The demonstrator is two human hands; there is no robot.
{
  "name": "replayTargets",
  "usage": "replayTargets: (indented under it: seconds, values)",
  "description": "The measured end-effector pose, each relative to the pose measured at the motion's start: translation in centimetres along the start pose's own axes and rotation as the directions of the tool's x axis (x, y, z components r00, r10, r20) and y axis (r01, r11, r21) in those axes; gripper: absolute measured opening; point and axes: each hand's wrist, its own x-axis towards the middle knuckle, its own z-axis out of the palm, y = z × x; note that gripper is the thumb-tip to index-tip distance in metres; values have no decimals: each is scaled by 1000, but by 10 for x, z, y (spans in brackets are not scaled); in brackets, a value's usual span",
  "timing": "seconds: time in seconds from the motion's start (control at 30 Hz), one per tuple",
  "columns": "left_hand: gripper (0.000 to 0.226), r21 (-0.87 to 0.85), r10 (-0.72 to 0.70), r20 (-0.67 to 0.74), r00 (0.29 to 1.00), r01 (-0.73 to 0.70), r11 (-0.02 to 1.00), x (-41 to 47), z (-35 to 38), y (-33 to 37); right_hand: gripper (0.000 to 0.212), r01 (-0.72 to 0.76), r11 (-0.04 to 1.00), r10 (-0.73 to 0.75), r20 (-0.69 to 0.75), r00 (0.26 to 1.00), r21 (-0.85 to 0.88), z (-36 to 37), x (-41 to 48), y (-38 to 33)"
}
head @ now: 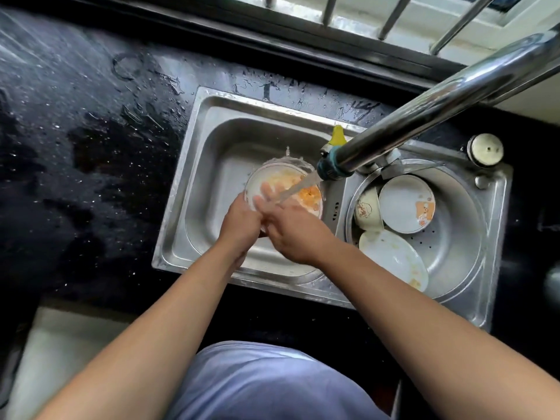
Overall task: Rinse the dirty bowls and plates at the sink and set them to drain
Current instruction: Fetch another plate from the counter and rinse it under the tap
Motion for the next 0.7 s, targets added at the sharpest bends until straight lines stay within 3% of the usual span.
replayTargets:
  seconds: [0.07, 0.23, 0.37, 0.47, 0.6, 0.63, 0.7]
  values:
    - [44, -73, -16, 15, 1000, 17, 997, 4, -5, 1, 47, 47, 996, -49, 28, 998, 72, 5, -13, 4]
    - [56, -91, -22, 92, 995, 31, 995, 3, -6, -4, 37, -187, 956, 188, -20, 982, -226, -12, -8, 26]
    - [48, -70, 9, 174, 985, 3, 998, 6, -6, -3, 46, -28, 997, 31, 50, 998, -67, -14, 0, 5]
    - [46, -103, -46, 108, 993, 57, 993, 9, -15, -4, 44, 88, 996, -84, 118, 990, -33, -9, -23, 13]
    - [51, 53, -13, 101, 995, 8, 999, 6, -17, -6, 34, -163, 962, 176, 42, 983, -219, -15, -7, 20]
    - [54, 70, -9, 122, 992, 0, 998, 5, -16, -5, 35, -181, 960, 193, 33, 981, -214, -14, 4, 15]
    - [53, 39, 1, 148, 989, -6, 999, 4, -17, -2, 45, -81, 993, 88, 73, 993, -90, -5, 13, -1]
